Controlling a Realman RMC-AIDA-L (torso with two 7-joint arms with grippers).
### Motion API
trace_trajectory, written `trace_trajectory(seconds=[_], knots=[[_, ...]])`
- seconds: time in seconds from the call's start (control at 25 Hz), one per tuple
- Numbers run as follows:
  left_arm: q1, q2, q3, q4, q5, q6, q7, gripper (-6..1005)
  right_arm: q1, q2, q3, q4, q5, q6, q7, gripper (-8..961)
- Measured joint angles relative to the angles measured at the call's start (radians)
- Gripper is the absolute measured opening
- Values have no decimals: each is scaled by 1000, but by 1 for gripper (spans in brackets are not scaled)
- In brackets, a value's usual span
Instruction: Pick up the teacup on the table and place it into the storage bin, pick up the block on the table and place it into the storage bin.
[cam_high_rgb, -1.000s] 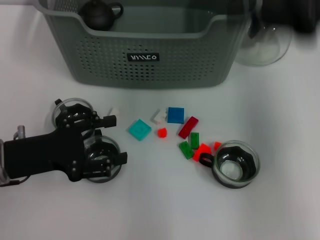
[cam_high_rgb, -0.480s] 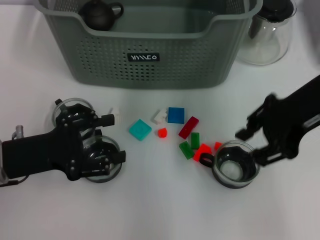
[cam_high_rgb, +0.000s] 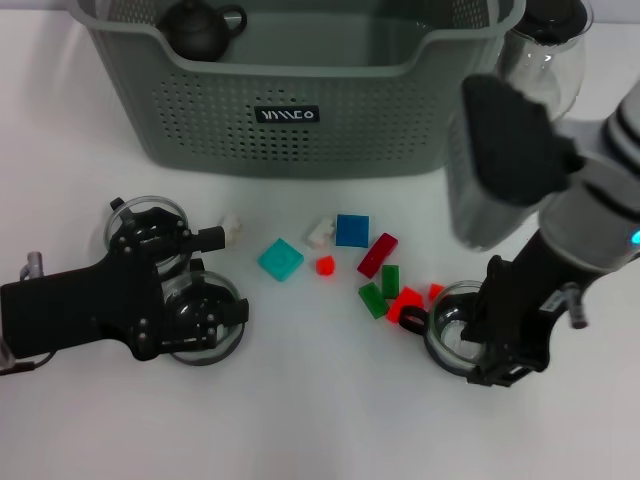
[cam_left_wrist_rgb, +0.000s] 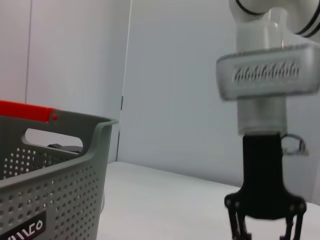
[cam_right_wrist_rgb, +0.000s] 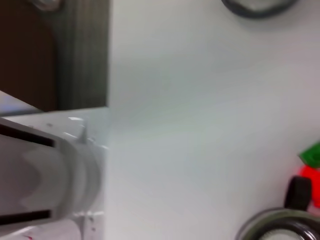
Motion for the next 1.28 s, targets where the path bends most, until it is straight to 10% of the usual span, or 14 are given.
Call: trace_trajectory(seconds=[0.68,1.0,1.28], knots=[[0,0,0,0,0,0,-1,825,-7,6,-168,124,-35,164,72,421],[0,-1,0,0,0,0,-1,825,-7,1,-155,100,-19,138,78,132],[0,-1,0,0,0,0,-1,825,-62,-4,84,-76,147,-26,-54,63]])
